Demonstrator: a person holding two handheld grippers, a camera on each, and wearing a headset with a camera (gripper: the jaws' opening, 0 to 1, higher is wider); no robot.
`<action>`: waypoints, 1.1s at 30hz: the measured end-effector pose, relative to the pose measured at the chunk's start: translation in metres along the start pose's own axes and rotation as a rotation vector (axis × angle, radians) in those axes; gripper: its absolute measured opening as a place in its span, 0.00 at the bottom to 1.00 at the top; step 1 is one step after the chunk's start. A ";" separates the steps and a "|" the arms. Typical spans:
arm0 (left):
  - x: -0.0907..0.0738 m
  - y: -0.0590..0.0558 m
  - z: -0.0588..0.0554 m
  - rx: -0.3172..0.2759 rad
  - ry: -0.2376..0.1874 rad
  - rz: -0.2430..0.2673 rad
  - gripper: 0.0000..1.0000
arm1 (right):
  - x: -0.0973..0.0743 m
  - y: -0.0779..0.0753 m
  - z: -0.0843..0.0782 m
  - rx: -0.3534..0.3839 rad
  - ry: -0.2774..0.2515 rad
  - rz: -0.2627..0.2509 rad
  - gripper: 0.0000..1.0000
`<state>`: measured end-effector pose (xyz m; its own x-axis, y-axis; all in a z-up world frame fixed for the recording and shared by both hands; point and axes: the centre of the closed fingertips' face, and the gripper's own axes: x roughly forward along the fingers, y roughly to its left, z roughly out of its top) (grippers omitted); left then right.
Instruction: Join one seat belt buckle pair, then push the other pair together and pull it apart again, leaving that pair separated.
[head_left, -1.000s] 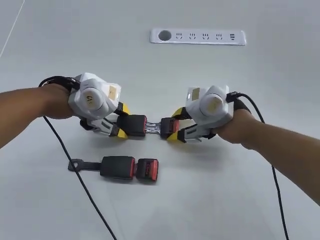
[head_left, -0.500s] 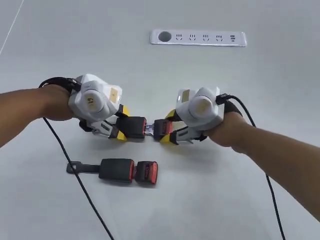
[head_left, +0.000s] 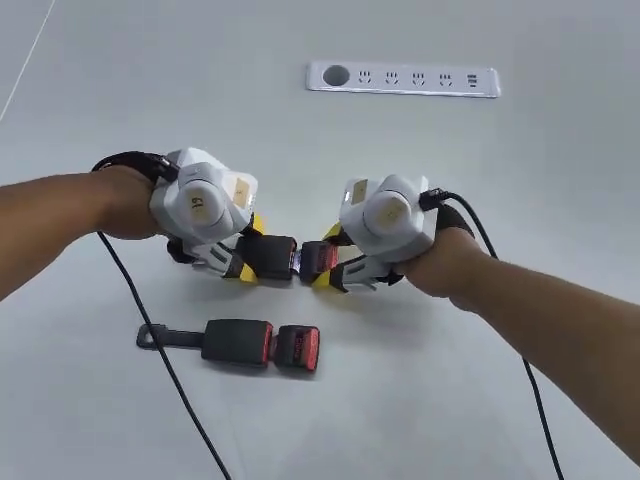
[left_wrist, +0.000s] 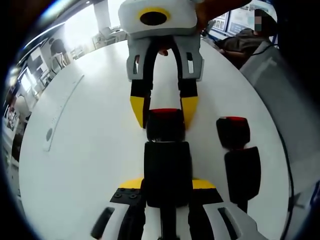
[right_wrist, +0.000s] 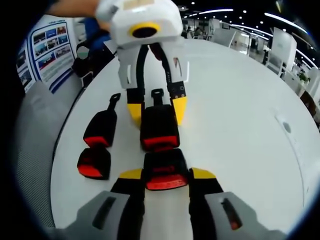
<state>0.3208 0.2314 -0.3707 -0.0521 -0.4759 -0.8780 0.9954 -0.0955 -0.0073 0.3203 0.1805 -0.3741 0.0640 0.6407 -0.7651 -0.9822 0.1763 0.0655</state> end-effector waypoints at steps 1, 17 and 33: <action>0.000 0.000 0.000 -0.002 0.002 0.000 0.33 | 0.000 0.000 0.000 0.002 0.002 -0.002 0.32; 0.000 -0.001 0.000 -0.022 0.020 0.007 0.33 | 0.000 -0.001 -0.001 0.004 0.038 -0.012 0.33; -0.002 -0.002 0.000 -0.021 0.012 0.008 0.34 | -0.012 -0.007 -0.017 -0.028 0.032 -0.015 0.33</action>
<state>0.3190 0.2320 -0.3692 -0.0438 -0.4657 -0.8839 0.9972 -0.0739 -0.0105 0.3234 0.1589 -0.3767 0.0738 0.6142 -0.7857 -0.9856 0.1650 0.0364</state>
